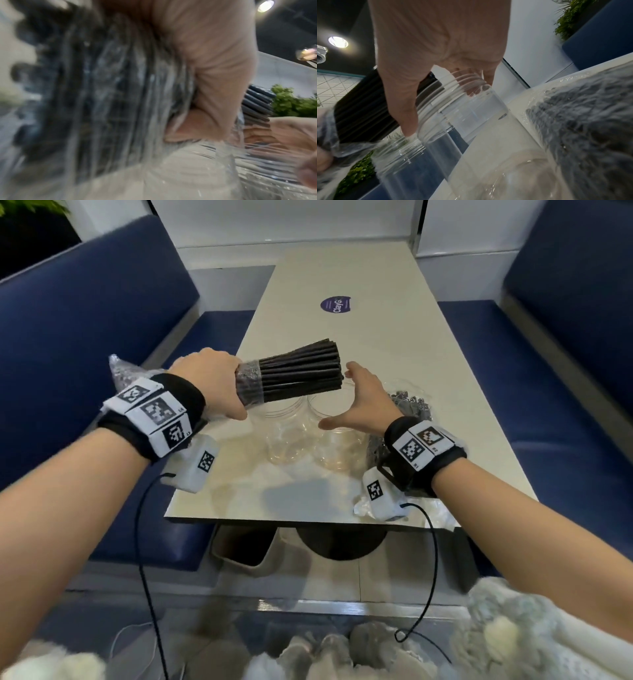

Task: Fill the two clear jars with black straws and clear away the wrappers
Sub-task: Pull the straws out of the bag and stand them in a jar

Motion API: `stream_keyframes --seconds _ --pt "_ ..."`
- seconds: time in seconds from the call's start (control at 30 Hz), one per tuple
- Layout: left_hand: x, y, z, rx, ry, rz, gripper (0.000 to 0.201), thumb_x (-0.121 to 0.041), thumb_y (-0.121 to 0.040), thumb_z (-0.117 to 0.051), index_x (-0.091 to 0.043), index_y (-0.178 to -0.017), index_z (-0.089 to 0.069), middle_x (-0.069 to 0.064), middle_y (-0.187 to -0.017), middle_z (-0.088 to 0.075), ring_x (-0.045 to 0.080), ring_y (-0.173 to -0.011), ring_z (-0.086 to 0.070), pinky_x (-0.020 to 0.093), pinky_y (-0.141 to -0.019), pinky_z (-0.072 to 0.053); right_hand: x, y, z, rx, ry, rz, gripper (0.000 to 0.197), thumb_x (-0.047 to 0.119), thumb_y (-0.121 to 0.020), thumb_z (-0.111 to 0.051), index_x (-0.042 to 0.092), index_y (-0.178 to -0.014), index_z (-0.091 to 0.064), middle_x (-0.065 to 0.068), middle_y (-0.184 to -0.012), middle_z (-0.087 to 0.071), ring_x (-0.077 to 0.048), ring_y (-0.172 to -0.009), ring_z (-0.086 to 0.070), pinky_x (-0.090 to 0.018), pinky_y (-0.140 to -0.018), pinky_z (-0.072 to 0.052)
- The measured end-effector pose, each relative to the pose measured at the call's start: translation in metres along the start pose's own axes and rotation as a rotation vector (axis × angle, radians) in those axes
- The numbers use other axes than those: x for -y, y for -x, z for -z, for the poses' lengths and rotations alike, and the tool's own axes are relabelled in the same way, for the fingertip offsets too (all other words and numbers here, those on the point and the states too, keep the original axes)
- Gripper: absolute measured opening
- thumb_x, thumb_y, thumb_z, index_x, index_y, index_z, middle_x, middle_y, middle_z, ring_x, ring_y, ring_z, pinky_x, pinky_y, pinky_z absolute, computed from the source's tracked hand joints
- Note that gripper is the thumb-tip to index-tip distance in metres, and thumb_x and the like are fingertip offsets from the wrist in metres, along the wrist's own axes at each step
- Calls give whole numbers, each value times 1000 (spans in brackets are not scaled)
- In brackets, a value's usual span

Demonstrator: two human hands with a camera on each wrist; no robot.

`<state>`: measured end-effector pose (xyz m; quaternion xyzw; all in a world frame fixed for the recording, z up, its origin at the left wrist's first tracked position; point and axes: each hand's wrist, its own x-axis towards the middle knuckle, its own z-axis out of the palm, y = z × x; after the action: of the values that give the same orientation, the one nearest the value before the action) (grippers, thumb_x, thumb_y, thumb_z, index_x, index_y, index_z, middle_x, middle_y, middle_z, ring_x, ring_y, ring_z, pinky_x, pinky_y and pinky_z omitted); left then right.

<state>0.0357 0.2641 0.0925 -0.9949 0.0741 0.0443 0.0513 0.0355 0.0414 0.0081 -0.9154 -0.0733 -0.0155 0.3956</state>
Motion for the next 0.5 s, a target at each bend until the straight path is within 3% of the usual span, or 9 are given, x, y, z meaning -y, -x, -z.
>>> stream_keyframes --seconds 0.13,0.27,0.37,0.5 --pt "-12 -18 13 56 -182 -64 38 -32 -59 -77 -20 -89 -58 1 -73 -59 23 -68 -59 32 -62 -44 -2 0 -3 -29 -82 -7 109 34 -48 -87 9 -136 -28 -7 -135 -46 -22 -127 -40 -39 -104 -39" --pt "-27 -30 23 62 -338 -129 37 -32 -60 -76 -19 -90 -58 0 -69 -57 19 -63 -56 30 -59 -44 -3 3 0 -58 -123 21 106 27 -49 -88 10 -134 -26 -6 -126 -49 -21 -118 -47 -31 -99 -41" --pt "-41 -36 32 54 -489 -175 31 -32 -65 -75 -18 -88 -60 0 -69 -56 17 -60 -53 29 -59 -42 -2 5 2 -56 -125 21 108 27 -50 -89 11 -135 -24 -8 -124 -49 -22 -111 -49 -31 -95 -43" --pt "-54 -40 44 22 -665 -227 24 -30 -69 -72 -17 -86 -61 0 -68 -56 14 -55 -50 29 -57 -41 0 8 4 -69 -37 53 81 30 -50 -88 7 -116 -47 -7 -110 -55 -22 -100 -54 -31 -84 -46"
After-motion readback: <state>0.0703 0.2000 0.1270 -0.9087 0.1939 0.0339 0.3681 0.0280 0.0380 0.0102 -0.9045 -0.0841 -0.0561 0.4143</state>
